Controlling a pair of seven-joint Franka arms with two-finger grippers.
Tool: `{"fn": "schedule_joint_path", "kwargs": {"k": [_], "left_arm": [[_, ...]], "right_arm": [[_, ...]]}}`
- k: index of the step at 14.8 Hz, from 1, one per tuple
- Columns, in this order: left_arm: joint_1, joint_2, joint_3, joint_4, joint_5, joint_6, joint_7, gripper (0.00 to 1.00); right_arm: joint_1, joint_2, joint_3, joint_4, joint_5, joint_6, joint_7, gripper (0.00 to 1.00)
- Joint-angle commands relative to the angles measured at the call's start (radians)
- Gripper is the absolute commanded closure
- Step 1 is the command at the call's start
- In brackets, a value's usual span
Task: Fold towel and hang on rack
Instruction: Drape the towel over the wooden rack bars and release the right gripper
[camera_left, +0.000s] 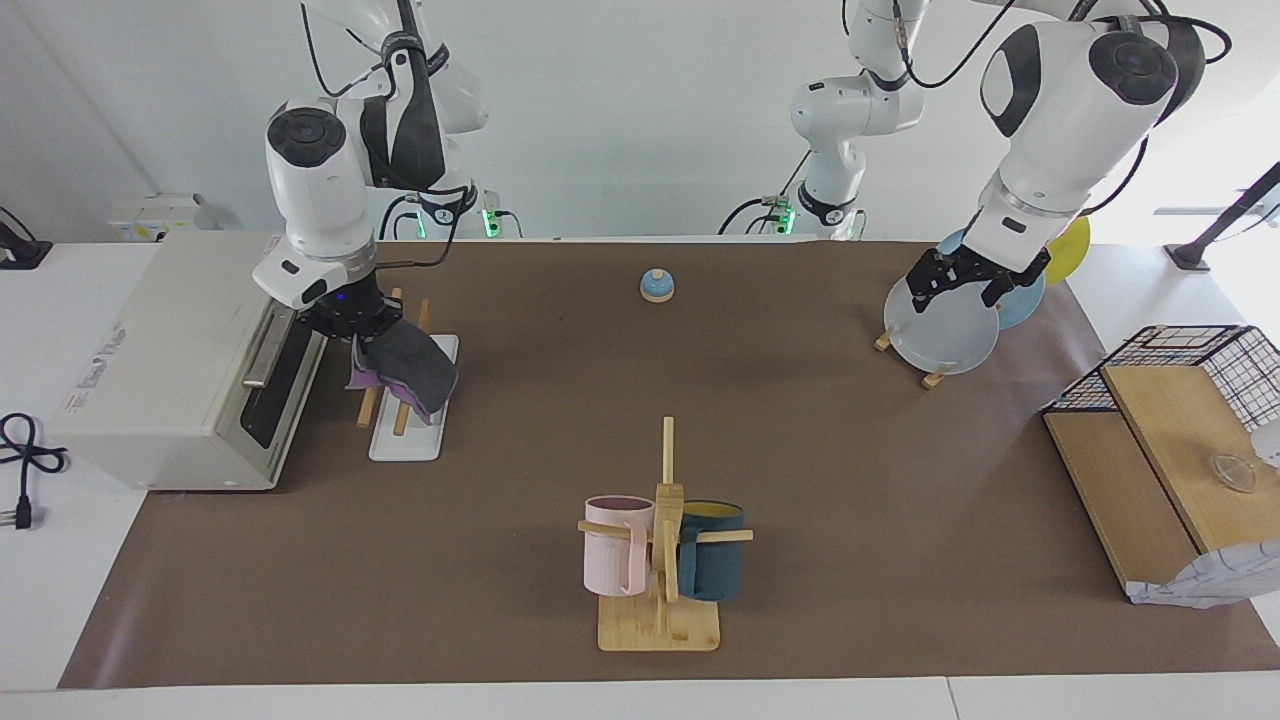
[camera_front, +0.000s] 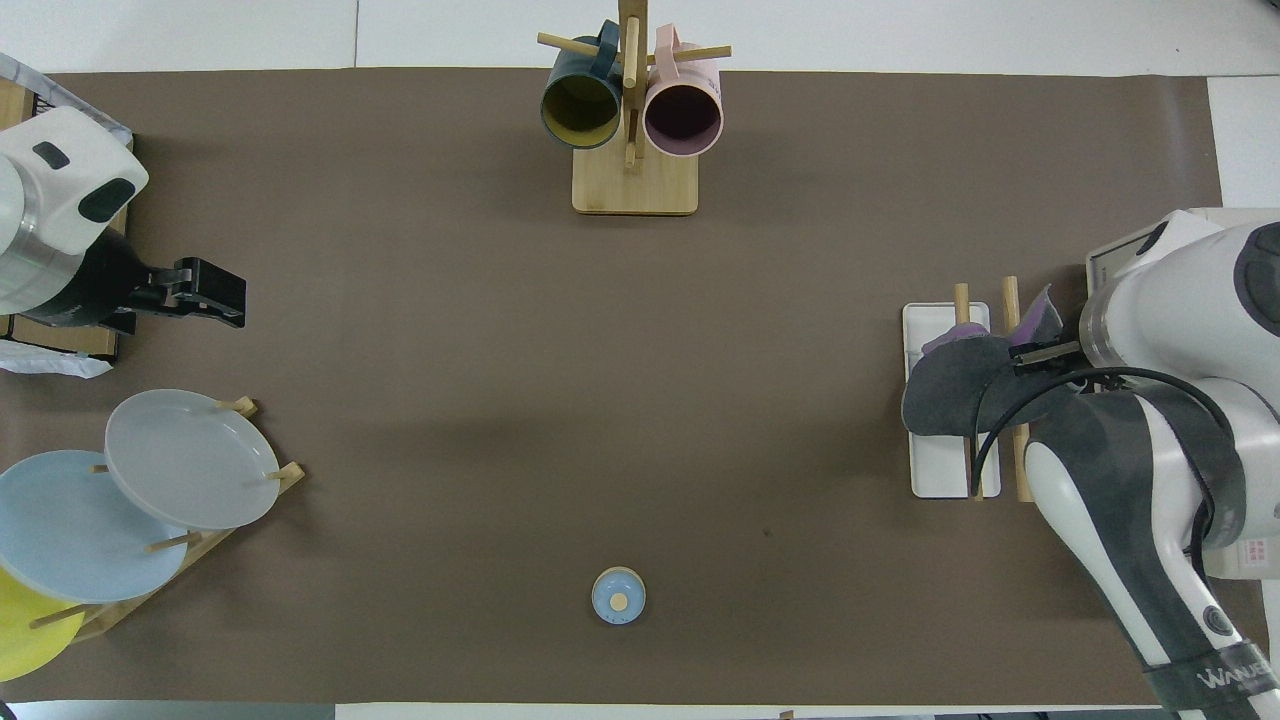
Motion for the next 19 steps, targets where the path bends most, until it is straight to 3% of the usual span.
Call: {"fn": "schedule_joint_path", "kwargs": {"k": [1,8,9,11,12,16,19], "left_arm": [[-0.013,-0.003,0.017,0.026,-0.011,-0.012,0.023,0.00],[-0.005,-0.006,0.017,0.020,-0.022,-0.004,0.080,0.00],[-0.004,-0.008,0.017,0.020,-0.030,-0.004,0.079,0.00],[-0.002,-0.008,0.017,0.020,-0.060,-0.001,0.076,0.00],[-0.001,-0.009,0.020,0.019,-0.060,0.000,0.076,0.00],[0.001,-0.012,0.026,0.019,-0.059,0.000,0.086,0.00],[-0.001,-0.012,0.024,0.019,-0.051,0.004,0.082,0.00]], "right_arm": [[-0.024,-0.012,0.001,-0.004,-0.021,-0.029,-0.054,1.00],[-0.040,-0.019,-0.002,-0.021,-0.018,-0.026,-0.050,1.00],[-0.038,-0.019,-0.002,-0.021,-0.018,-0.025,-0.050,0.83],[-0.040,-0.018,-0.002,-0.018,-0.016,-0.025,-0.064,0.16],[-0.040,-0.018,-0.002,-0.017,-0.016,-0.026,-0.071,0.00],[-0.037,-0.018,-0.004,0.014,-0.009,-0.043,-0.085,0.00],[-0.031,-0.018,-0.002,0.095,-0.005,-0.112,-0.085,0.00]]}}
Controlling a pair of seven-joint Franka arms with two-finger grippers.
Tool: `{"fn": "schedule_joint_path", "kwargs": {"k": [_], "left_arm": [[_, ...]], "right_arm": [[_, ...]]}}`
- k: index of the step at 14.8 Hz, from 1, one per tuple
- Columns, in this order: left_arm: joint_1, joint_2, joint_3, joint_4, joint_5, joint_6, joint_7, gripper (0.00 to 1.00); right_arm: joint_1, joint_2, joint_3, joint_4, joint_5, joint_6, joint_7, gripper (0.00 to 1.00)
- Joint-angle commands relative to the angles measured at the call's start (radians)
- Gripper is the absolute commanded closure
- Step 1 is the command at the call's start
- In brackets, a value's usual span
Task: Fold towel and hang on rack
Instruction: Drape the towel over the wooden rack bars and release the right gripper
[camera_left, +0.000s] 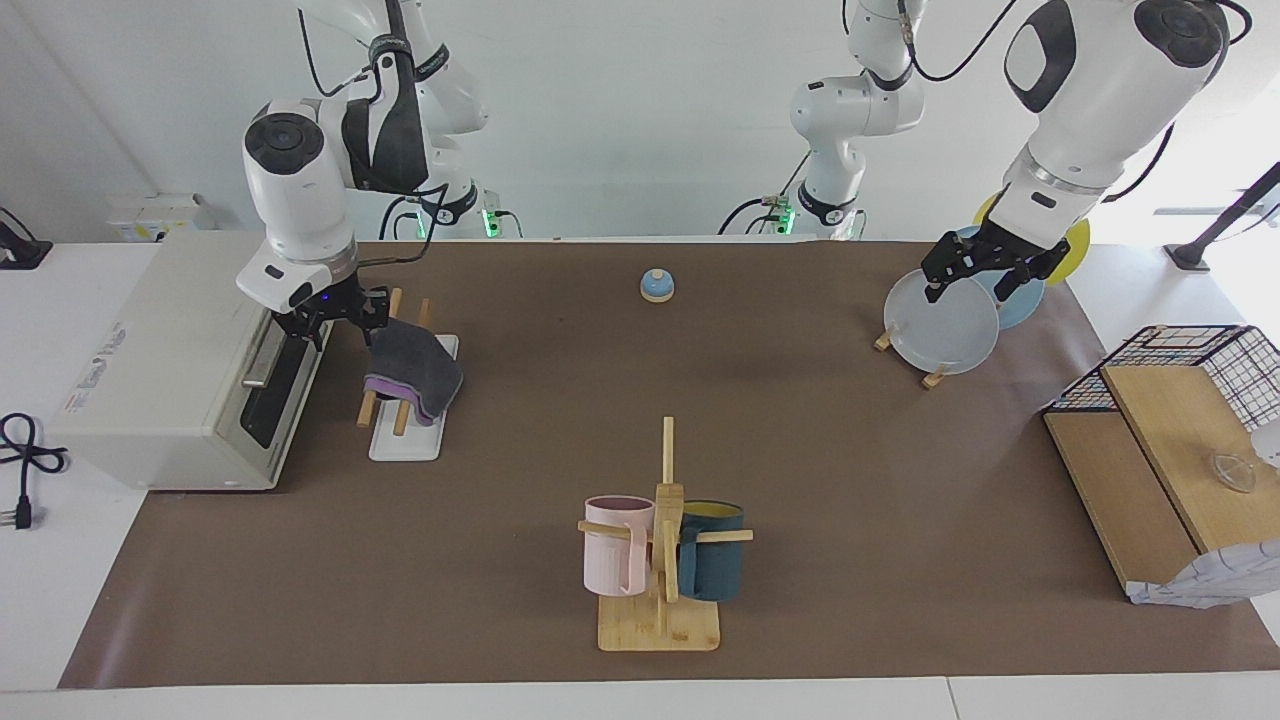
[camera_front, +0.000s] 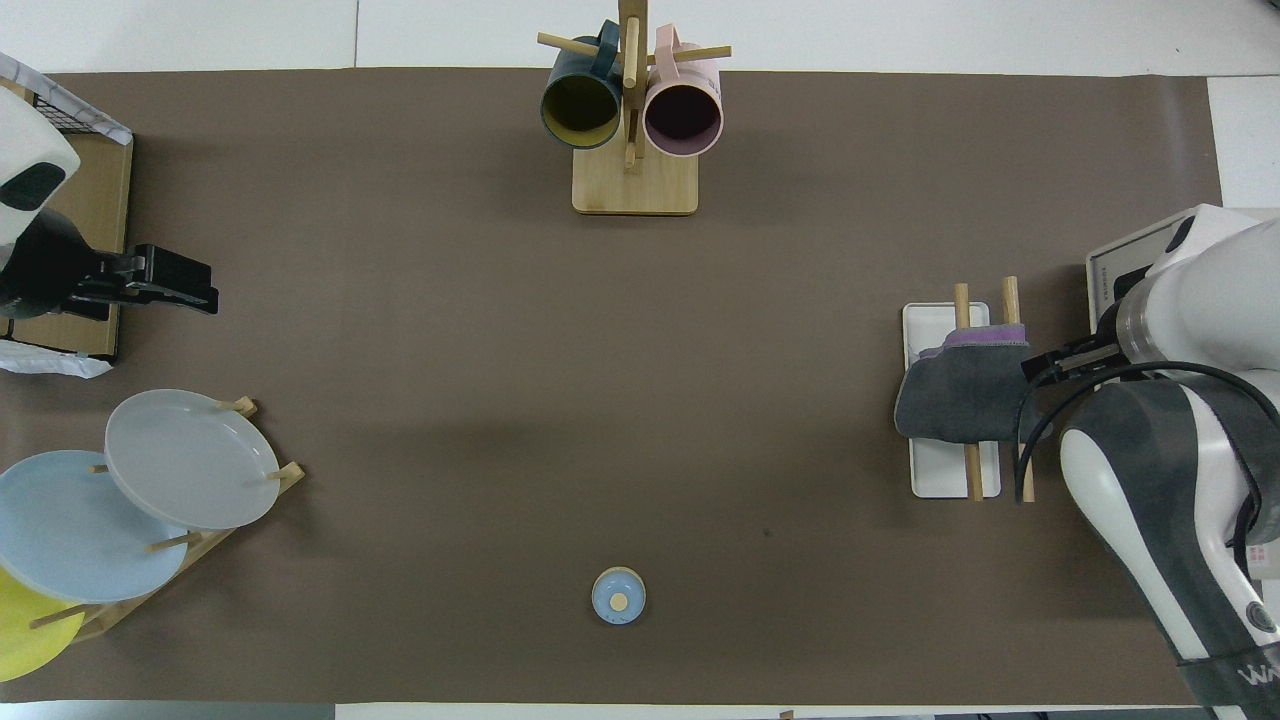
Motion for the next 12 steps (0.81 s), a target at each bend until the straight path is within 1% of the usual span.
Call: {"fn": "schedule_joint_path", "kwargs": {"k": [1,3,5,6,9,11,12], "left_arm": [[0.000,-0.009,0.006,0.003,-0.007,0.001,0.015,0.00],[0.002,-0.009,0.006,0.003,-0.006,-0.001,0.019,0.00],[0.003,-0.009,0.006,0.003,-0.004,-0.004,0.020,0.00],[0.003,-0.009,0.006,0.003,-0.004,-0.005,0.017,0.00],[0.002,-0.009,0.004,0.001,0.016,-0.004,0.020,0.00],[0.000,-0.009,0.004,0.001,0.025,-0.005,0.019,0.00],[0.000,-0.009,0.004,0.001,0.036,-0.005,0.020,0.00]], "right_arm": [[-0.006,-0.012,0.006,0.082,0.000,-0.084,-0.028,0.00],[-0.015,0.005,0.006,0.175,0.046,-0.174,-0.028,0.00],[-0.017,0.048,0.004,0.295,0.081,-0.283,-0.023,0.00],[-0.012,0.060,0.004,0.323,0.083,-0.308,-0.020,0.00],[-0.014,0.060,0.004,0.340,0.135,-0.354,-0.011,0.00],[-0.014,0.050,0.003,0.335,0.138,-0.383,0.006,0.00],[-0.014,0.050,0.003,0.337,0.140,-0.388,0.042,0.00]]}}
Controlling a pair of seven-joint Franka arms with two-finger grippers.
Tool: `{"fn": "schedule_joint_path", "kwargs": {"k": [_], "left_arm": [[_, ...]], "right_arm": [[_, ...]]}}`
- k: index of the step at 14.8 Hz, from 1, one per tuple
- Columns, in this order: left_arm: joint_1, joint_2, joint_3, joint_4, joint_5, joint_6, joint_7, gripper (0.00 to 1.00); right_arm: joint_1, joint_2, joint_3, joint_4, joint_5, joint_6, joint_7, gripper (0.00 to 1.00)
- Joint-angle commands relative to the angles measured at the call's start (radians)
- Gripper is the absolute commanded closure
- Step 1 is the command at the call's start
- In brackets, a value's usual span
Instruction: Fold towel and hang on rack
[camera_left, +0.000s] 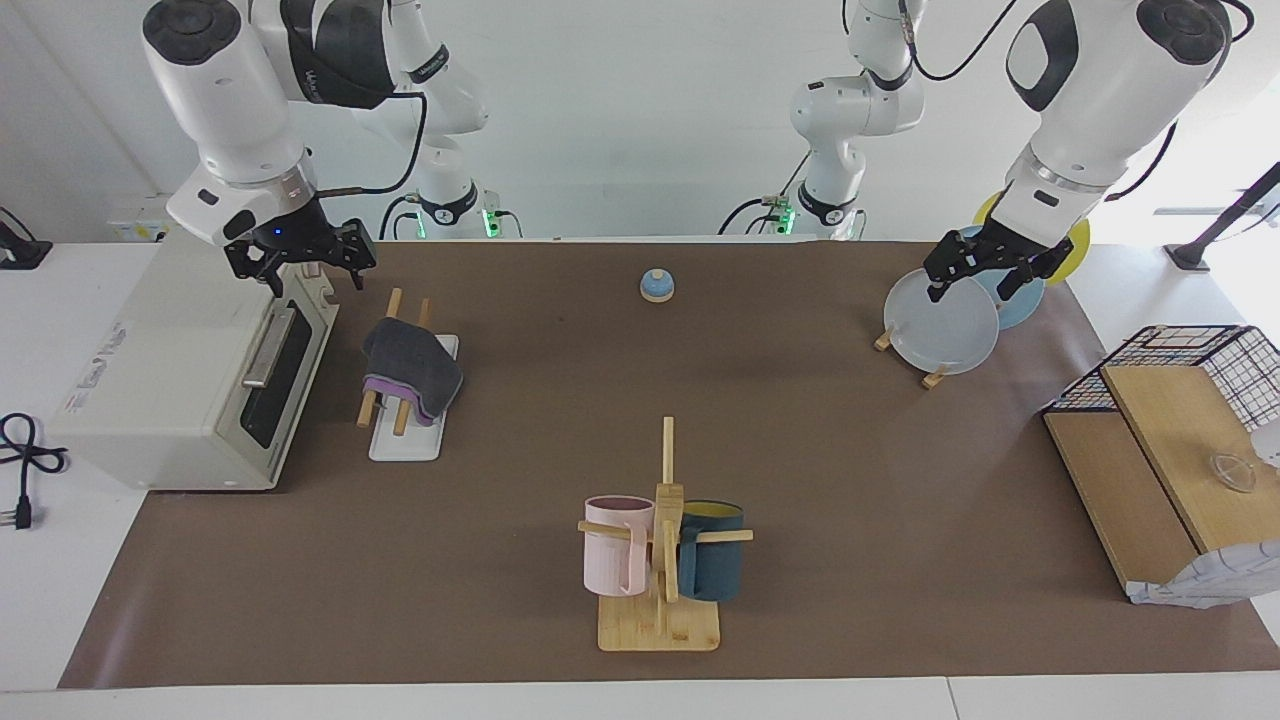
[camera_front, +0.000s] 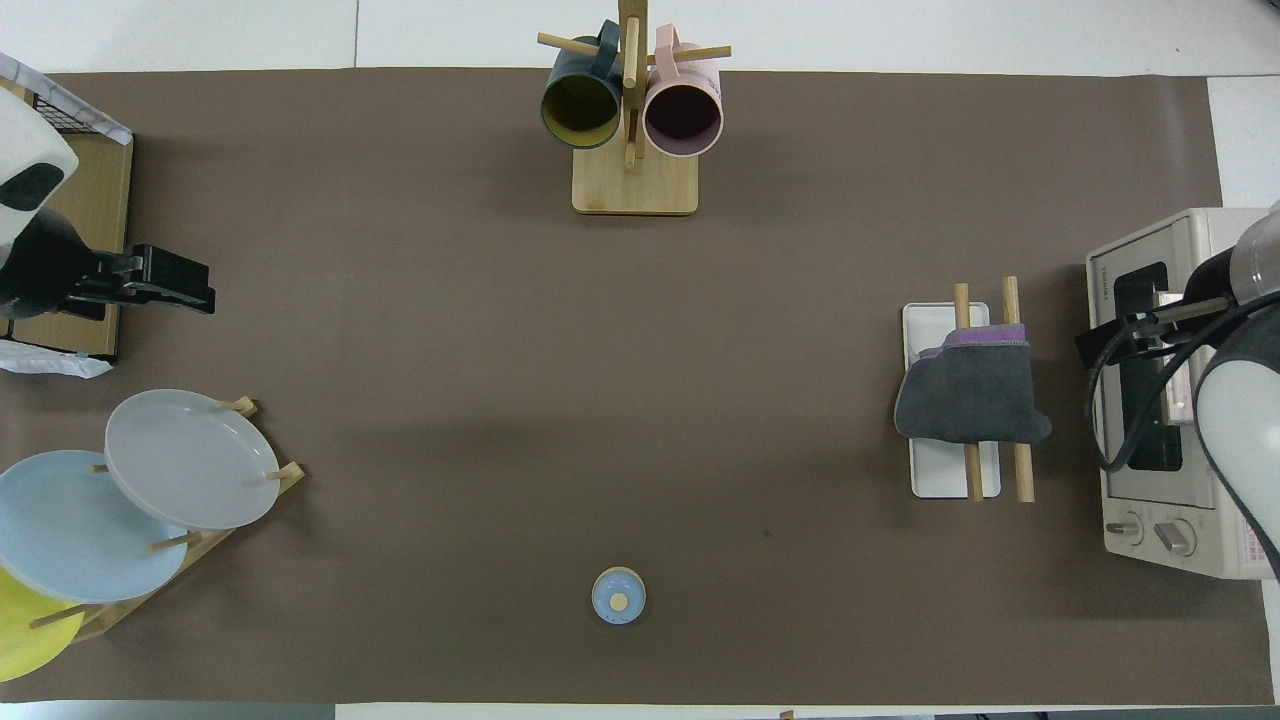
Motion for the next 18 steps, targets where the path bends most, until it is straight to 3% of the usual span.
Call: {"fn": "schedule_joint_path", "kwargs": {"k": [1,3,6,18], "left_arm": [[0.000,-0.009,0.004,0.001,0.024,-0.005,0.019,0.00],[0.000,-0.009,0.004,0.001,0.026,-0.005,0.018,0.00],[0.003,-0.010,0.002,0.001,0.026,-0.002,0.021,0.00],[0.009,-0.022,0.004,-0.012,0.024,0.004,0.012,0.00]], "right_arm": [[-0.012,0.012,0.005,0.026,0.020,-0.029,0.052,0.00],[-0.017,0.027,0.006,0.061,0.020,-0.031,0.057,0.00],[-0.004,0.111,-0.006,0.198,0.023,-0.100,0.057,0.00],[-0.017,0.115,-0.009,0.224,0.049,-0.095,0.088,0.00]]}}
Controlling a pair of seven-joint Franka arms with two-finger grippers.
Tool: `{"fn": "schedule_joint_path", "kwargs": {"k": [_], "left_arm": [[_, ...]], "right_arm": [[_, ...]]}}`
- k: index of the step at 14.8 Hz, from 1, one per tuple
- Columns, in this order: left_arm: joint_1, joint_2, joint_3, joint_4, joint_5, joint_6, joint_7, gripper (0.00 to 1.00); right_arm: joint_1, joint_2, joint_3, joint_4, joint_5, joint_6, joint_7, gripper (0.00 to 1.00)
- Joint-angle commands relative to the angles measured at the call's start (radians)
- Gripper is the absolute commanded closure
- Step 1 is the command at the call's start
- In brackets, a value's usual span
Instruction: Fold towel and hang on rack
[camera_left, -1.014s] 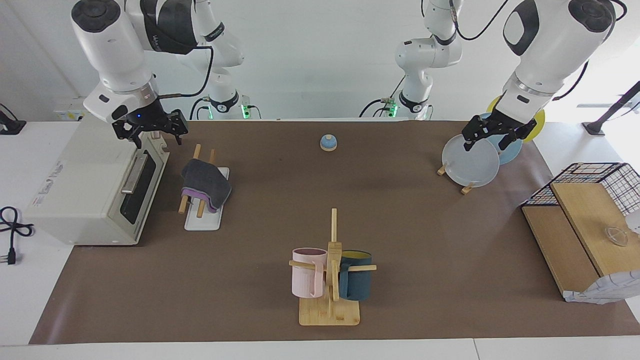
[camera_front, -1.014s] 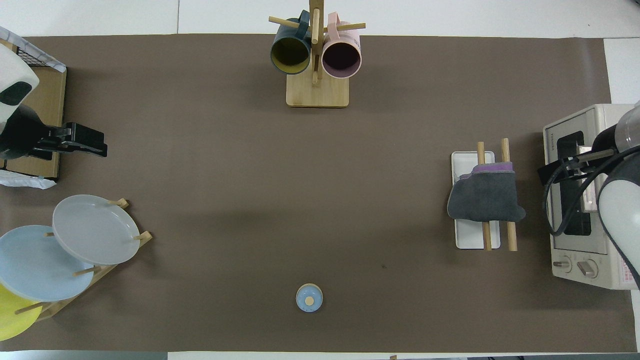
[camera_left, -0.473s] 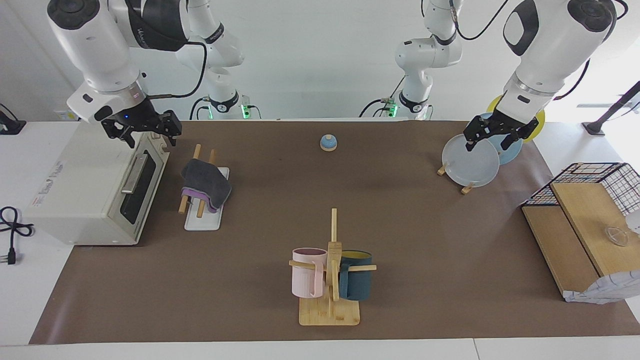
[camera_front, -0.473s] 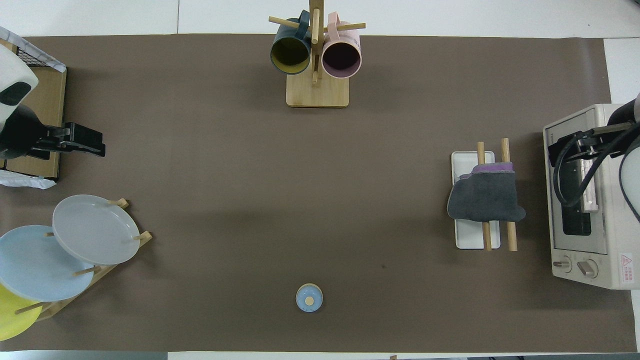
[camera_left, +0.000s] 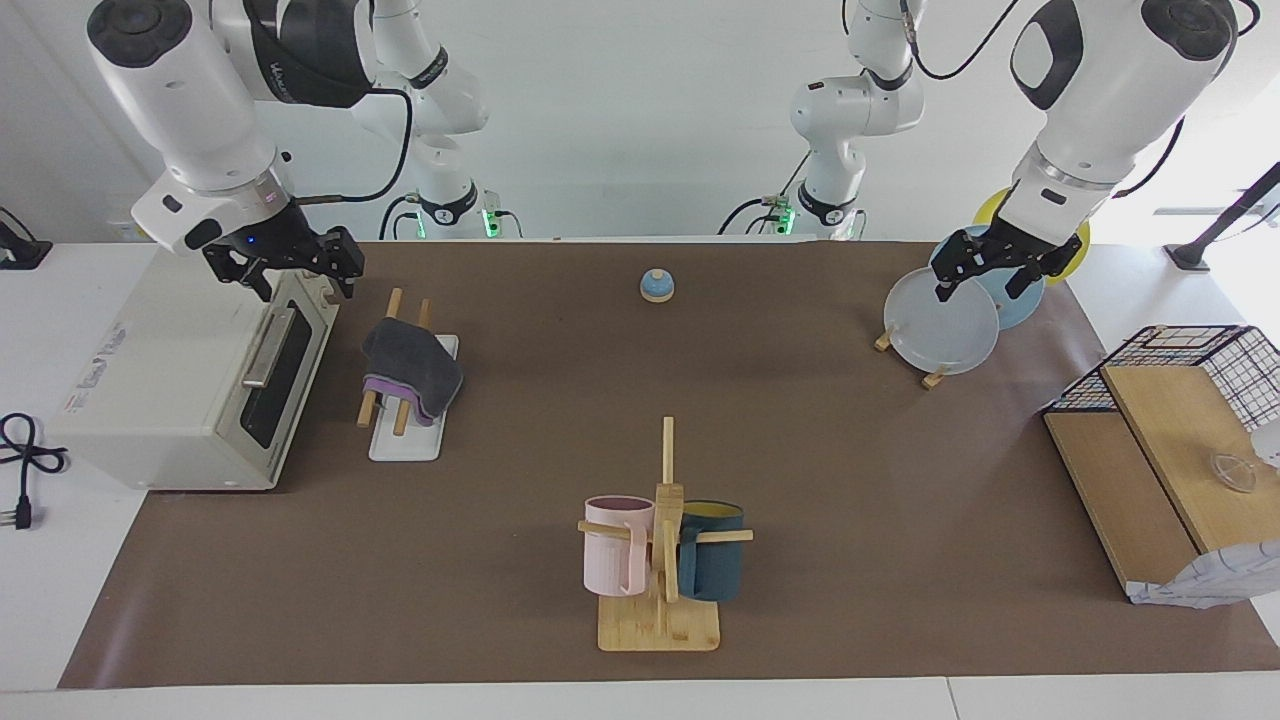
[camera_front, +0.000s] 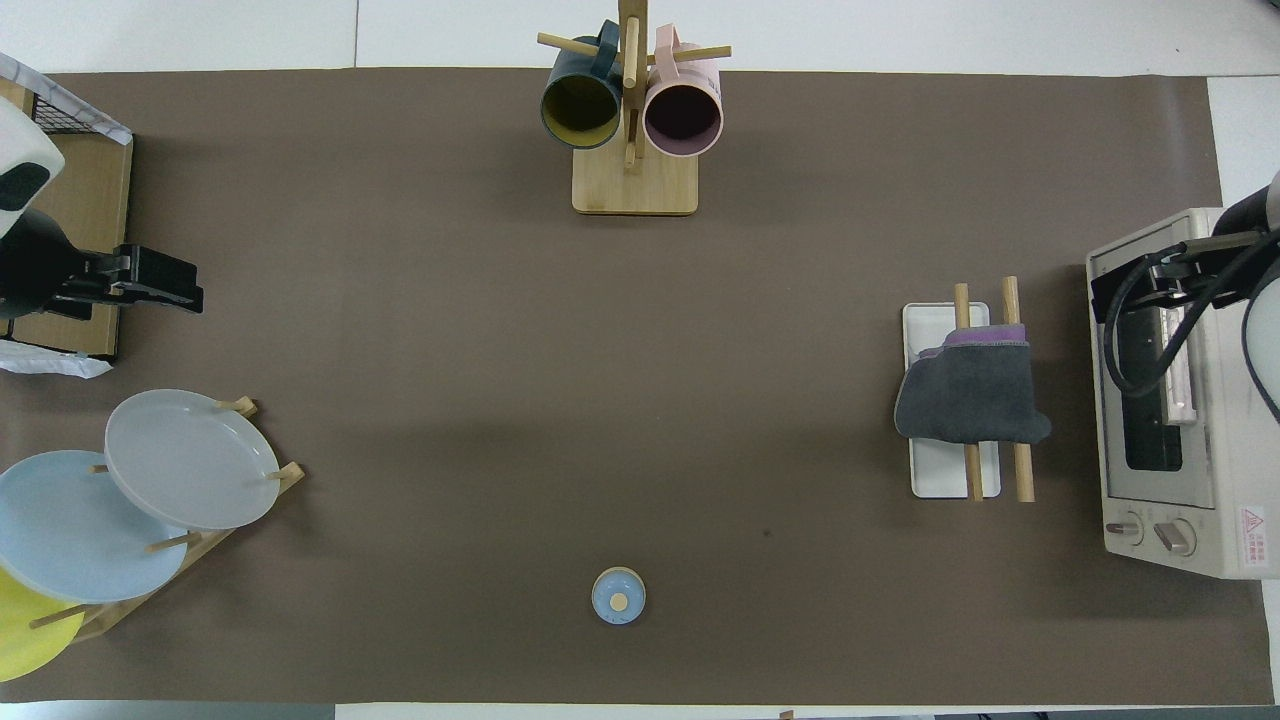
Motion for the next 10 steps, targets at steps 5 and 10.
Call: {"fn": "schedule_joint_path", "kwargs": {"k": [5,10], "left_arm": [[-0.001,-0.018,0.003,-0.012,0.015,0.003,0.010,0.00],[-0.001,-0.018,0.003,-0.012,0.015,0.003,0.010,0.00]], "right_arm": [[-0.025,-0.001,0.005,0.021,0.018,-0.013,0.013,0.00],[-0.019,-0.001,0.009,0.022,0.020,-0.008,0.013,0.00]]}}
